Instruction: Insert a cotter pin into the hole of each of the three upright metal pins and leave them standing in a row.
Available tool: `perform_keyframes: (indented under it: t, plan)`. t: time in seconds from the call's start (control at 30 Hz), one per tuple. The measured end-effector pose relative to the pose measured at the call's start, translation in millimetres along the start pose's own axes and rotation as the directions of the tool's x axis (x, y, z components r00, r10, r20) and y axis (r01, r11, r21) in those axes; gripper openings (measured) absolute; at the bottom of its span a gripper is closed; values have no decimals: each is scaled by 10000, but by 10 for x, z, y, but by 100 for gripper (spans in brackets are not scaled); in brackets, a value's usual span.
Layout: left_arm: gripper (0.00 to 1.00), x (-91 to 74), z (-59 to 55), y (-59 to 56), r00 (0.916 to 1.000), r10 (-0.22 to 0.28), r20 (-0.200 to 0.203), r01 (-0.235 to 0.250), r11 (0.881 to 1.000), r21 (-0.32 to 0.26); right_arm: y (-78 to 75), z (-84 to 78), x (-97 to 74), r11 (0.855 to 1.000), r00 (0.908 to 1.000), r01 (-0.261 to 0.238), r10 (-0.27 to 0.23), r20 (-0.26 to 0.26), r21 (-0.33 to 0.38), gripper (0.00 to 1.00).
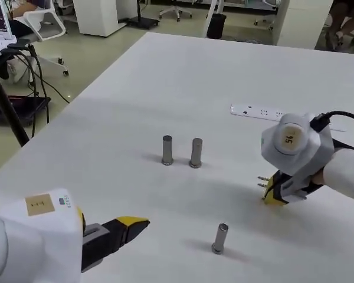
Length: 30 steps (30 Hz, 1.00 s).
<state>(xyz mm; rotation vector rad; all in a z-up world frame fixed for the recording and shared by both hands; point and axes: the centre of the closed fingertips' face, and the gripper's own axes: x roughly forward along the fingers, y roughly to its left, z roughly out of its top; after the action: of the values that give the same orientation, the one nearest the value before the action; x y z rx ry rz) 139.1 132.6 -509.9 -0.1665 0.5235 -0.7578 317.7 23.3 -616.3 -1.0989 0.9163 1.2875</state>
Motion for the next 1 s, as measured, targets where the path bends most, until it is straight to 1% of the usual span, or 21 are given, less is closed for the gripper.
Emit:
perform_keyframes:
  t: [0.1,0.23,0.37,0.43,0.5,0.67,0.8,0.9,0.97,1.0]
  plan:
    - [96,12,5,11,10000,4,-5,-3,10000,48,28,-25,-7,9999,9999,-41,39,-145,-135,0]
    - [95,36,55,54,9996,101,247,-97,9999,-131,72,-50,-39,9998,9998,-52,48,-190,-187,0]
    - [95,52,70,55,9996,45,273,-43,10000,-79,114,-15,-119,9999,9999,56,-55,98,-89,0]
    - [95,58,66,54,9997,18,239,-17,10000,-42,123,-2,-155,9996,9997,209,-206,151,-193,0]
    - [95,63,61,52,9998,-9,217,10,10000,-36,141,9,-194,9976,9990,409,-398,198,-558,0]
    - [94,62,50,51,9999,-51,162,52,10000,-13,214,10,-276,9976,9969,632,-618,491,-277,0]
    - [94,50,55,38,9998,-77,191,77,10000,-6,276,24,-355,9974,9942,723,-718,798,-34,0]
    - [93,36,38,27,9998,-121,136,121,9999,-29,313,30,-431,9955,9907,949,-946,981,10,0]
    - [93,29,27,27,9999,-123,88,123,9999,5,344,49,-471,9952,9880,980,-973,1198,3,0]
    - [93,27,26,30,9999,-125,78,125,9999,4,364,66,-501,9945,9851,1045,-1034,1373,-10,0]
